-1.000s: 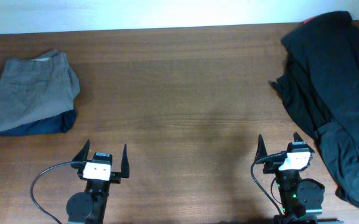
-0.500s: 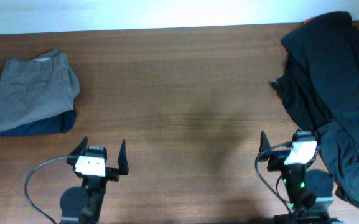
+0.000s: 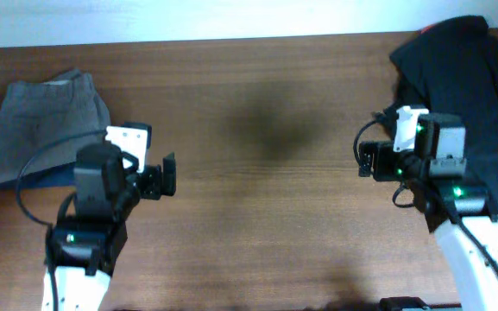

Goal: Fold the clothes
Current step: 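Reach the right gripper into the black clothes pile and grasp the black shirt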

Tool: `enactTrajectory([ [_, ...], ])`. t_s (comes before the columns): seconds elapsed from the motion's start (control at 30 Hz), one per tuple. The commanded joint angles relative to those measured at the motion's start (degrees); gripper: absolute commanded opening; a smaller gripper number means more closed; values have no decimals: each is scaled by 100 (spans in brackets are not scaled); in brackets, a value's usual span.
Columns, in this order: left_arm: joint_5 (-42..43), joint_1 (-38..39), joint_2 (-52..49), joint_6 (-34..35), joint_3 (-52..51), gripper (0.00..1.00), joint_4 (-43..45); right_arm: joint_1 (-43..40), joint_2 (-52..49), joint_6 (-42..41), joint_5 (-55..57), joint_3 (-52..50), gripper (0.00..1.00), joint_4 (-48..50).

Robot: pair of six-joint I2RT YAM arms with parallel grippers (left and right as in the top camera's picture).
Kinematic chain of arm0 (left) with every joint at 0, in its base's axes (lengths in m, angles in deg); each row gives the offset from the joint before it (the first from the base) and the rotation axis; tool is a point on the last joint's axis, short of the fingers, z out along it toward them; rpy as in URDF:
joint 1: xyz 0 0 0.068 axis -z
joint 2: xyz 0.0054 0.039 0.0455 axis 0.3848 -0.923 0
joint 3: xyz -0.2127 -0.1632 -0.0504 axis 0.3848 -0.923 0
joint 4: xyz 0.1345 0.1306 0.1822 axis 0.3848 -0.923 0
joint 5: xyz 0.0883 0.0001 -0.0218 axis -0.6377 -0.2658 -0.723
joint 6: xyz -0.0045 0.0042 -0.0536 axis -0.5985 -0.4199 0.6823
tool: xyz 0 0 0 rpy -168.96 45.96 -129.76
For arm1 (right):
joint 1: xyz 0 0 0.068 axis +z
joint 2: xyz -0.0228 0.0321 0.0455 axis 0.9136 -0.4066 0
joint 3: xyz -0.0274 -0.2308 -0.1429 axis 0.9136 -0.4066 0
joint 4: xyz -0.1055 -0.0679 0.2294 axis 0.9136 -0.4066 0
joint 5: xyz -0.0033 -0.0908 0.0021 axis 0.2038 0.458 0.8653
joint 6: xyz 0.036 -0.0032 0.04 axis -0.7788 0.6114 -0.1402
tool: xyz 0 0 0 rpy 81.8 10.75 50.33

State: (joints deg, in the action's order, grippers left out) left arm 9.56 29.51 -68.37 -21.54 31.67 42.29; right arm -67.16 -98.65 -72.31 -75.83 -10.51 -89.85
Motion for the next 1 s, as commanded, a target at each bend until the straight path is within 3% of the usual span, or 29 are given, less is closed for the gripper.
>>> enactTrajectory([
  [0.0,273,-26,-256,37,221,99,-173,-232,-273,-745,999,164,99,-133],
  [0.13,358,-28,-278,37,221,99,-175,-1104,-645,-1902,1864,162,99,-590],
  [0.3,358,-28,-280,37,221,99,-177,-2293,-1711,-1978,1858,151,100,-850],
  [0.6,358,-28,-280,37,221,98,-175,-2942,-3178,-2085,1580,151,91,-675],
  [0.7,358,-28,-280,37,221,98,-175,-3040,-3442,-2122,1561,151,79,-546],
  [0.97,358,-26,-280,37,221,98,-175,-3049,-3534,-2122,1558,153,36,-136],
])
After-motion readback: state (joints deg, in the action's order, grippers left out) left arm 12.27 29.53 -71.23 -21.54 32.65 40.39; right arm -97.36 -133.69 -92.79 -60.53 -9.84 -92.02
